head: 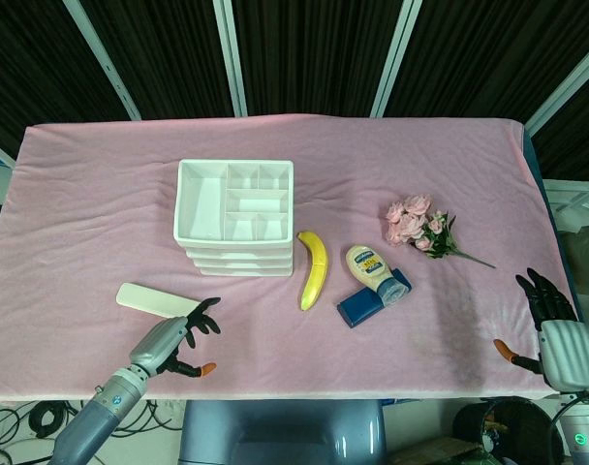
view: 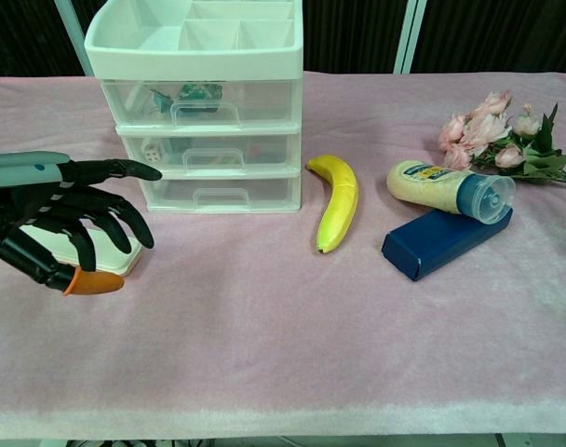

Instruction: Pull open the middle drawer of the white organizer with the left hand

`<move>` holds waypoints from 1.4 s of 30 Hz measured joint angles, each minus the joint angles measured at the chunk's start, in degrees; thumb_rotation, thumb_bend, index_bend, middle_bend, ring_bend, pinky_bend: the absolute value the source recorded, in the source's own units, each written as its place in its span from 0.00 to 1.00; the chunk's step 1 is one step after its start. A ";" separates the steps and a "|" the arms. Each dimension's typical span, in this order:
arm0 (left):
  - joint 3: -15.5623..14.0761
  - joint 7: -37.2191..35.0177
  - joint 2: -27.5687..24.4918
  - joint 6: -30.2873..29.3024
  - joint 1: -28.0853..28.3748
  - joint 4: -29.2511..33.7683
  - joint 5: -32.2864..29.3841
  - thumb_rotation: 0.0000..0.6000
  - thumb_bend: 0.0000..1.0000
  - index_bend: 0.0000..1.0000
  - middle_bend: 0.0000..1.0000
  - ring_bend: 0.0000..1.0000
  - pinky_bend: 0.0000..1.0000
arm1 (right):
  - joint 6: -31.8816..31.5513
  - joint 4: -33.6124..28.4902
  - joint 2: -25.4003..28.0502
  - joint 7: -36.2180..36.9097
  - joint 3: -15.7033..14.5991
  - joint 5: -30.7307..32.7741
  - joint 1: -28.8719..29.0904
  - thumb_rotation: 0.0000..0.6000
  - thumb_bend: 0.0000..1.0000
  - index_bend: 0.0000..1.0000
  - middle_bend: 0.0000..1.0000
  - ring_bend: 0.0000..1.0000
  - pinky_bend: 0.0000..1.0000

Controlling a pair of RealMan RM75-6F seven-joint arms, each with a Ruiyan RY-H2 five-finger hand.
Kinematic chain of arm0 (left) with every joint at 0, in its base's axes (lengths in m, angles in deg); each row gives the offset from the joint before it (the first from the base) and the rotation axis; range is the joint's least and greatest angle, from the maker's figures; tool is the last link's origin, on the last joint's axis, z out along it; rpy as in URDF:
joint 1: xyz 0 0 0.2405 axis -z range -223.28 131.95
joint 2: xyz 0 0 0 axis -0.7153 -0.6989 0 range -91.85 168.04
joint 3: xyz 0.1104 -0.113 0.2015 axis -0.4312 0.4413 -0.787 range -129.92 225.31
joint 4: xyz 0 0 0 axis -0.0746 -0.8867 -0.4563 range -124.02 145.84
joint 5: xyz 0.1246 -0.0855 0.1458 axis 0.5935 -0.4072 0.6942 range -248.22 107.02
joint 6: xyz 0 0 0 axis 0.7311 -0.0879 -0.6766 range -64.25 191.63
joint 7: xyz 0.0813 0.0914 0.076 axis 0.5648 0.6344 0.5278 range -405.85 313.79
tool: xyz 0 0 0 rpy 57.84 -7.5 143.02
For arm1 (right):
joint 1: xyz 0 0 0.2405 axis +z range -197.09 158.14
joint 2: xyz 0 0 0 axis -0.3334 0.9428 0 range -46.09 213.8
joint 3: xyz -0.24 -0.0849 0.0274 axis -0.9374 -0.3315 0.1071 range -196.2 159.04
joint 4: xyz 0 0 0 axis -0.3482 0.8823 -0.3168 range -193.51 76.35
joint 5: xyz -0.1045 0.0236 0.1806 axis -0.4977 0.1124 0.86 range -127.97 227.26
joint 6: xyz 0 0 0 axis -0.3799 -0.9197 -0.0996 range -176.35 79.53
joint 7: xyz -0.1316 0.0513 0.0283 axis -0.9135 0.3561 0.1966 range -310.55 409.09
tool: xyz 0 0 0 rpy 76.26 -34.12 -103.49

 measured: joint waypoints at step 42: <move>11.96 0.16 21.02 -6.11 6.70 -14.03 -8.72 1.00 0.24 0.00 0.65 0.69 0.69 | 2.03 -0.76 0.48 2.54 0.51 2.26 0.37 1.00 0.08 0.00 0.00 0.00 0.12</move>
